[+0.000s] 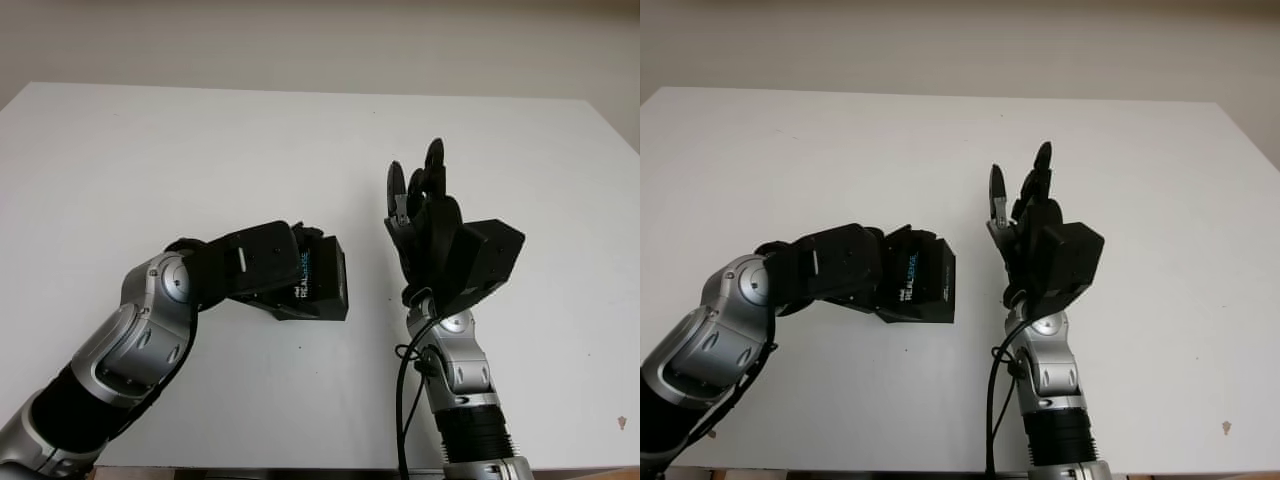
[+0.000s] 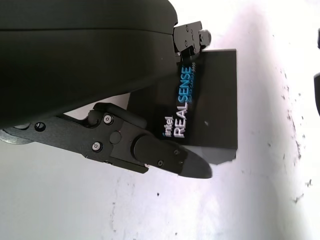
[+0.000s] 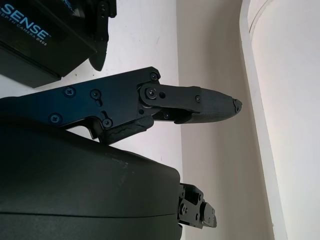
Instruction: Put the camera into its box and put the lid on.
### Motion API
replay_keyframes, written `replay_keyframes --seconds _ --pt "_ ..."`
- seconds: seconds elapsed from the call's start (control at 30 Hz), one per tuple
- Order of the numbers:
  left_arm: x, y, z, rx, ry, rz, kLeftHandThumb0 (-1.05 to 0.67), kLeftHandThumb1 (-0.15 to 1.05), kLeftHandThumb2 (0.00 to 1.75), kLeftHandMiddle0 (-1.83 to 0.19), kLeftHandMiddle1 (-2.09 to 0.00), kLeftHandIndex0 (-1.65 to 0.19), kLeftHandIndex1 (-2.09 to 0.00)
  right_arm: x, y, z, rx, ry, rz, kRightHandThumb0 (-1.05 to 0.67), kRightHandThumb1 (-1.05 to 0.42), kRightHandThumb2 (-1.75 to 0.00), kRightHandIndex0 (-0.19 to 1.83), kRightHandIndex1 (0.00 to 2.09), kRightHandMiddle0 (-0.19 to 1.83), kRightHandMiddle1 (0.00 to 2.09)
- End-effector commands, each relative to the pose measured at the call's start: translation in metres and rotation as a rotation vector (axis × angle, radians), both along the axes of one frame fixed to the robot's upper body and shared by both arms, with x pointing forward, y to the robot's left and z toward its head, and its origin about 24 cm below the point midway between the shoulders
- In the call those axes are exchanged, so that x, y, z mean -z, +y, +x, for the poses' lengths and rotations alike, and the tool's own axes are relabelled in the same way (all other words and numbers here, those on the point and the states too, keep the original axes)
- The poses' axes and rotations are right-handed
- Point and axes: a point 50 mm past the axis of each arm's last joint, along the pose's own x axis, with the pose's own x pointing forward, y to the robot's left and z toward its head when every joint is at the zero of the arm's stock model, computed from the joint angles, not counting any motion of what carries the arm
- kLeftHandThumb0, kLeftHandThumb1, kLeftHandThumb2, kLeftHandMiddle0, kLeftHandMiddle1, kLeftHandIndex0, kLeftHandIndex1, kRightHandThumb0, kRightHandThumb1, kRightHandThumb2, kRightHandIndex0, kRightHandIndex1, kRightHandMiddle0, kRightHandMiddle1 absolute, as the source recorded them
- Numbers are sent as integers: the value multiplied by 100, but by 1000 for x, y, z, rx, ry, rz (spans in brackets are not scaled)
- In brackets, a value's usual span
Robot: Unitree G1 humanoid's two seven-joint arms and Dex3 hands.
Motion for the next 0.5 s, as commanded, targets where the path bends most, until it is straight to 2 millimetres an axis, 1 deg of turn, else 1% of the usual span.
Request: replay_keyframes --seconds 0.0,0.23,0.37,0.4,0.47 --pt "9 -12 -9 89 55 16 -63 105 10 19 0 19 0 1 8 -2 -9 5 32 -67 -105 -43 -19 0 -19 3" --pt "8 -11 -9 150 43 92 -66 105 13 19 0 19 0 0 9 -1 -8 3 19 -69 -105 -42 -19 0 -19 4" --pt "7 -12 -10 169 35 68 -66 105 12 19 0 19 0 0 10 0 -8 4 21 -70 -105 -41 -19 0 -18 5" --pt "6 -12 -10 179 17 66 -65 105 12 19 0 19 0 0 10 0 -8 5 19 -70 -105 -41 -19 0 -18 5" --pt "1 -14 -9 232 -102 107 -70 105 16 19 0 19 0 0 10 0 -9 6 16 -70 -105 -41 -19 0 -18 5"
